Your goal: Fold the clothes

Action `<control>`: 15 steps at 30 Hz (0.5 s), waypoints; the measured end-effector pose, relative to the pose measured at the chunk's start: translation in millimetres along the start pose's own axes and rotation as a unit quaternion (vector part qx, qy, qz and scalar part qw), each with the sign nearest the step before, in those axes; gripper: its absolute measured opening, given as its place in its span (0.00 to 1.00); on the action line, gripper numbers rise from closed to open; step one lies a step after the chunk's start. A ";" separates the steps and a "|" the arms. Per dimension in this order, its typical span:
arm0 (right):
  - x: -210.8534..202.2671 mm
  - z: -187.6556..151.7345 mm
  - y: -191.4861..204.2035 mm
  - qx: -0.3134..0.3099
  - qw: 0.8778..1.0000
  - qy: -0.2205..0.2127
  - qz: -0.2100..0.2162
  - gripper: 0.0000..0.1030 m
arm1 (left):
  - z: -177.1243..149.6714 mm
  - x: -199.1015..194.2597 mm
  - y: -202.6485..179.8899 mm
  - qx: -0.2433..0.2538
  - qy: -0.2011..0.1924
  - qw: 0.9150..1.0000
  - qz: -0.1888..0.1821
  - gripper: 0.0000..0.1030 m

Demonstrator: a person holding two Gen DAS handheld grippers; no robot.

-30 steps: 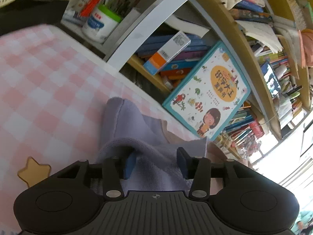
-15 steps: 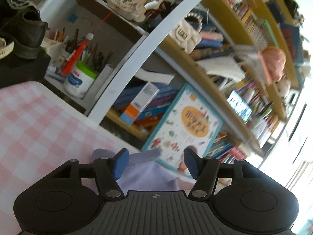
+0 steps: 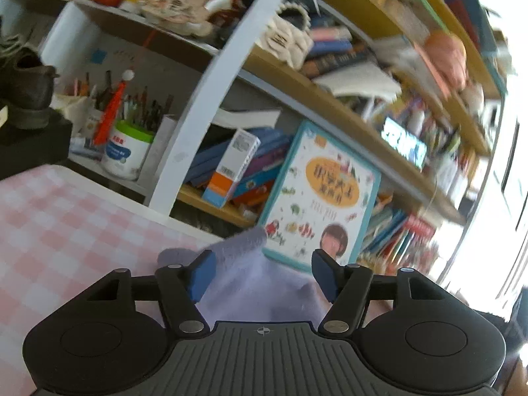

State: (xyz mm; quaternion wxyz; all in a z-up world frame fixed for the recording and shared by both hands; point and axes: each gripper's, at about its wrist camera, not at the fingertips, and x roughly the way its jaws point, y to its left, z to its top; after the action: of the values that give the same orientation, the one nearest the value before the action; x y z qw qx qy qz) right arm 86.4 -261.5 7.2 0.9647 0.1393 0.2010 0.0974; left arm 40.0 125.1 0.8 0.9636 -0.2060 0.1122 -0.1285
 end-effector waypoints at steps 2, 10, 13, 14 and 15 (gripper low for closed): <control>6.3 -4.4 3.3 -0.018 1.000 0.015 -0.013 0.60 | -2.9 3.7 -2.8 0.012 0.014 1.000 0.003 0.64; 17.9 -10.4 -10.6 0.003 0.997 0.060 -0.053 0.58 | -5.2 10.3 2.8 -0.005 0.032 0.999 0.028 0.66; 22.9 -13.4 -15.7 0.028 0.995 0.081 -0.045 0.58 | -6.0 16.8 -7.2 0.024 0.047 0.997 0.064 0.66; 22.8 -13.4 -15.1 0.028 0.995 0.081 -0.045 0.58 | -6.6 17.8 -11.3 0.037 0.049 0.996 0.067 0.66; 22.4 -13.3 -14.4 0.027 0.995 0.080 -0.045 0.58 | -7.2 18.6 -15.3 0.050 0.050 0.995 0.069 0.67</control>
State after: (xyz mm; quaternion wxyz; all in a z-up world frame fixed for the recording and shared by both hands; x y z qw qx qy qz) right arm 103.0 -266.5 -17.0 0.9449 0.1479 0.2858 0.0594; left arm 52.5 103.5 -2.1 0.9724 -0.1426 0.1678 -0.0776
